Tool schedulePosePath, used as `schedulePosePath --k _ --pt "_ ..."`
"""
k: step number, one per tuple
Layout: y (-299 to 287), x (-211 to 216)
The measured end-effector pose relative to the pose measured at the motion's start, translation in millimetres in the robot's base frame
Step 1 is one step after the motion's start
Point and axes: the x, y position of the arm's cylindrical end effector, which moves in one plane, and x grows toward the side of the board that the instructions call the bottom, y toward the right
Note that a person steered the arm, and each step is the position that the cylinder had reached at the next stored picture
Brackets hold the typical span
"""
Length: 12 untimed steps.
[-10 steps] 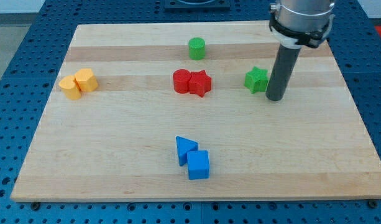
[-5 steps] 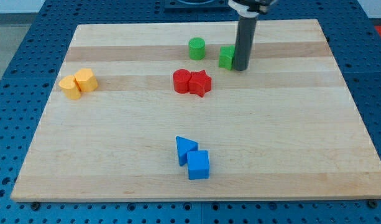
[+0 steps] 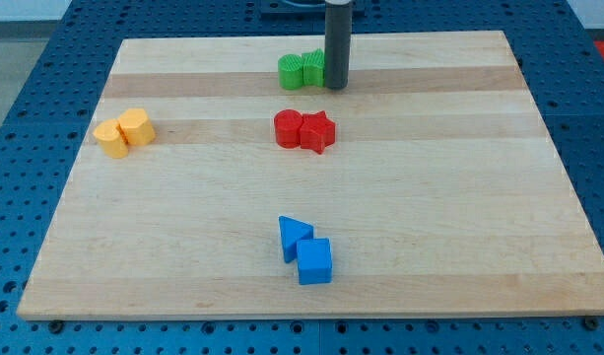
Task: Move the green blocks to the top center of the board
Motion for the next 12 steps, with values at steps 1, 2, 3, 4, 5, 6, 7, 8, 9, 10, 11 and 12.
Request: schedulePosePath --k 1,2,3,4,5,6,7,8,9,10,11,12 --pt "-21 3" --pt "-53 7" --pt "-83 7" --pt "-112 -1" --pt "-106 -11" --pt "-81 -23" --pt "-60 -39" --pt "-44 -55" --pt "-50 -61" --pt "-87 -58" --pt "-112 -63" --pt "-105 -95"
